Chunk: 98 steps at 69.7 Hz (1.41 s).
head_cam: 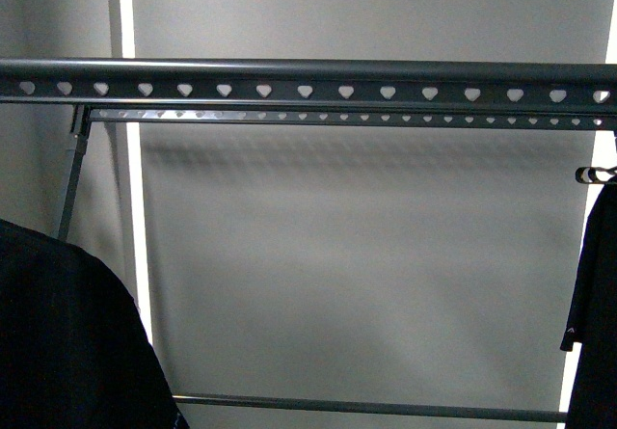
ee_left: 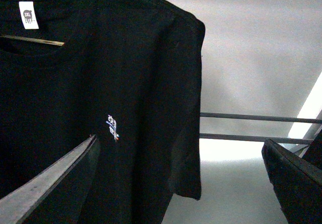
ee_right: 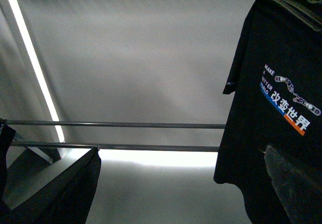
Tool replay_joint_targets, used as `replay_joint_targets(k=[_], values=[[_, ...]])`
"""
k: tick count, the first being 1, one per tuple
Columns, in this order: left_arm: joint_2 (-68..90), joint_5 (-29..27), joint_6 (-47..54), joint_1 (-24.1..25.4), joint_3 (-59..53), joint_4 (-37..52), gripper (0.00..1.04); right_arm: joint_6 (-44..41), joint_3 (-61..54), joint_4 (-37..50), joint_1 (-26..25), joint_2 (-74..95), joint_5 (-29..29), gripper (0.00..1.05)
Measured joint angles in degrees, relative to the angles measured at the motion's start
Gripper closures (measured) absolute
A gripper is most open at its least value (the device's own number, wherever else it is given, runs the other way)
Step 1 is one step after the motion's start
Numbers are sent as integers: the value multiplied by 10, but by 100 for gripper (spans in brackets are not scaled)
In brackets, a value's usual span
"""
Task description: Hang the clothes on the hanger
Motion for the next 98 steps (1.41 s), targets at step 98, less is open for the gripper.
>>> replay_joint_targets(k=[98], values=[[905,-262,-518,-45,623,28,43,0,0,0,0,0,0,7]])
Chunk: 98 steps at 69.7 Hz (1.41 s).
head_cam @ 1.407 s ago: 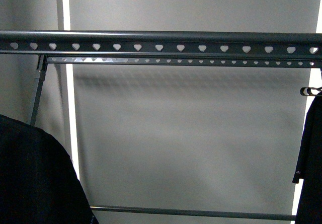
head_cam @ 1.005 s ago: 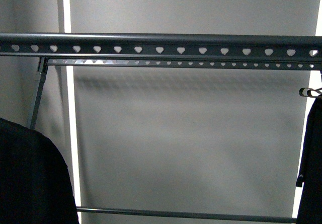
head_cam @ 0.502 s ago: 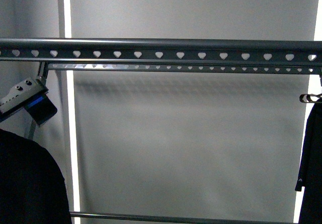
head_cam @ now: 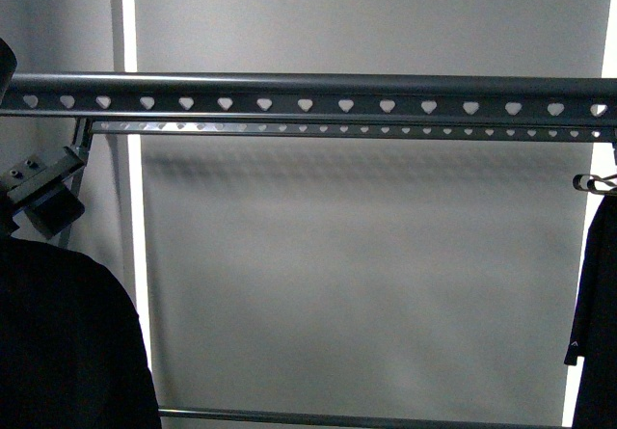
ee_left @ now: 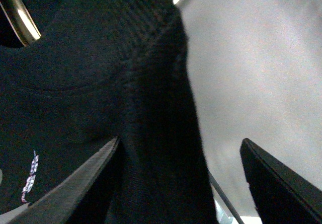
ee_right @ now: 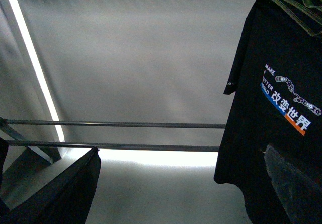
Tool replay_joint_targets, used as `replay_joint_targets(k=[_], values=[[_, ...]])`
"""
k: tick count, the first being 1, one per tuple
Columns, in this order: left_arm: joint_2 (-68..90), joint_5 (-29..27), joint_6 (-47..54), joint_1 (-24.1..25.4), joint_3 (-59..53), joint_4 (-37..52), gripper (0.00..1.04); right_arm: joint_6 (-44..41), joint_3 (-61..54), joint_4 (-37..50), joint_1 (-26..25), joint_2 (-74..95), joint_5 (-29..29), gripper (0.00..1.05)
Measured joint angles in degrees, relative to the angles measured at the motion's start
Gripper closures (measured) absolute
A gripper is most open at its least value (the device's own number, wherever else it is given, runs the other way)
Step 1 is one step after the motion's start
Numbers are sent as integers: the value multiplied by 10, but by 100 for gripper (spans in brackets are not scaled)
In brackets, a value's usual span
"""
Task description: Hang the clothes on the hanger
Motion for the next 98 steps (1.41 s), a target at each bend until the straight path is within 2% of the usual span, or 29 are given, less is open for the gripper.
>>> replay_joint_targets(k=[13,26,39,52,56,61,75,88,95,98], values=[[3,9,0,2,0,0,71,0,0,0,0,0,0,7],[-11,50,-2,1,-14,-7,101,0,0,0,0,0,0,7],[-94,136,59,-11,-83,-18,101,0,0,0,0,0,0,7],[-186,277,193,-16,-153,-46,101,0,0,0,0,0,0,7],[-220,350,258,-17,-173,-57,101,0,0,0,0,0,0,7],[-243,398,320,-17,-178,-83,101,0,0,0,0,0,0,7],[-266,570,582,14,-173,-158,101,0,0,0,0,0,0,7],[-212,696,817,60,-116,-175,101,0,0,0,0,0,0,7],[-168,785,969,81,-54,-240,101,0,0,0,0,0,0,7],[-142,817,1041,83,-10,-304,101,0,0,0,0,0,0,7]])
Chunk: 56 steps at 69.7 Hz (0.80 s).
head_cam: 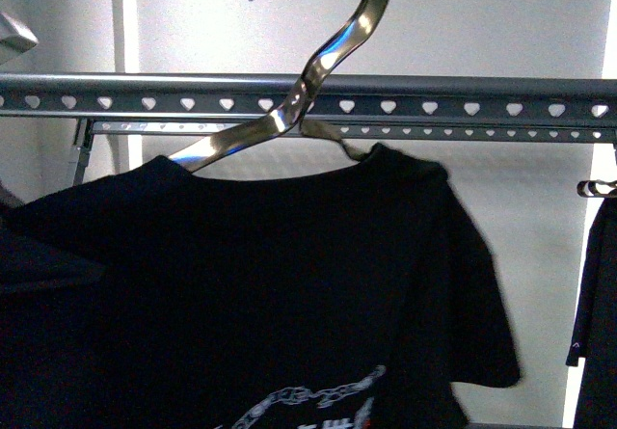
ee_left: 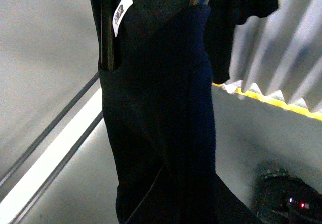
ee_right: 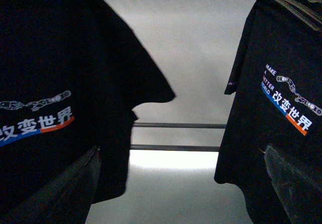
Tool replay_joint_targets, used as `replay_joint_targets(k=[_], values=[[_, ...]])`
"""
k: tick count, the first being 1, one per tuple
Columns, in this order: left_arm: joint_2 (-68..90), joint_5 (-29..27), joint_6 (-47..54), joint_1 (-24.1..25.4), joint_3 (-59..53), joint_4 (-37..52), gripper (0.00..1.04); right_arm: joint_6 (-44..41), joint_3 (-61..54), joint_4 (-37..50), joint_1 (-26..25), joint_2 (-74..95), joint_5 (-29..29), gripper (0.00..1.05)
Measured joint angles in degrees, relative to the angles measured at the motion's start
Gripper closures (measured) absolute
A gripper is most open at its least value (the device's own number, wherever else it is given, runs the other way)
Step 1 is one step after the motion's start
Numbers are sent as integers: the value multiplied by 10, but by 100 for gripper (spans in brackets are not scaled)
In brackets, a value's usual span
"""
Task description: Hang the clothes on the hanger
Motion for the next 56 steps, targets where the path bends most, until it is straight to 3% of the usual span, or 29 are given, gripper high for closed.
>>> replay_joint_targets(k=[7,13,31,56], values=[[42,14,148,-11,79,-96,101,0,0,0,0,0,0,7],[54,29,188,-33,101,-69,101,0,0,0,0,0,0,7],[55,21,190,-90,100,124,101,0,0,0,0,0,0,7],[55,24,186,-91,97,129,101,0,0,0,0,0,0,7]])
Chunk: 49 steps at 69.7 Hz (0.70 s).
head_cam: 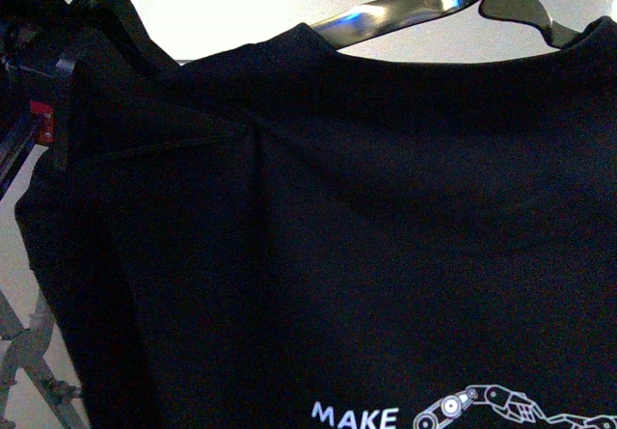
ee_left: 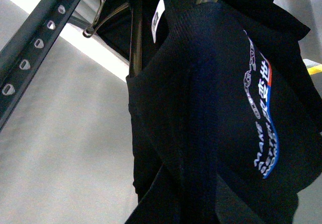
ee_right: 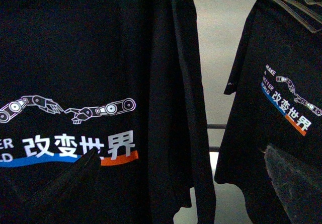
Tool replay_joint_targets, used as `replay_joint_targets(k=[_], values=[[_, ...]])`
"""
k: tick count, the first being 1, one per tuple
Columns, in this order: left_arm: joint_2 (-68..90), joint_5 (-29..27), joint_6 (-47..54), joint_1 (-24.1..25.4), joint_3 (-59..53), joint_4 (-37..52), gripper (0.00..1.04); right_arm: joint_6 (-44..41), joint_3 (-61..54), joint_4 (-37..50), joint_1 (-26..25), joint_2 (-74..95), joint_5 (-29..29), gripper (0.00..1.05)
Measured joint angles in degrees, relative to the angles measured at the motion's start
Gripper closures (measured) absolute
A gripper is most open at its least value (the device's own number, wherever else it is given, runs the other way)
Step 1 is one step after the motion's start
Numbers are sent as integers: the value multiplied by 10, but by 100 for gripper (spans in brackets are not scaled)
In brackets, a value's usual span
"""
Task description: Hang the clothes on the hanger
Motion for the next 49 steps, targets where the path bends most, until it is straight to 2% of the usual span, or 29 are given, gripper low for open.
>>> replay_joint_targets(k=[9,13,17,23,31,39,45,49], values=[[0,-1,0,0,0,0,101,2,1,-4,-3,3,-14,7],[0,-1,0,0,-1,0,101,0,20,-34,-41,38,-113,7],[0,-2,0,0,-1,0,101,-16,46,-15,-90,105,-210,7],[0,-2,0,-1,-1,0,101,-64,98,46,-142,204,-303,7],[0,-2,0,0,-1,0,101,-152,200,50,-151,323,-381,7],[0,-3,0,1,-2,0,101,-269,305,-5,-130,423,-397,7],[0,-3,0,1,-2,0,101,-442,425,-56,-96,522,-373,7],[0,-3,0,1,-2,0,101,-514,475,-53,-80,557,-356,7]])
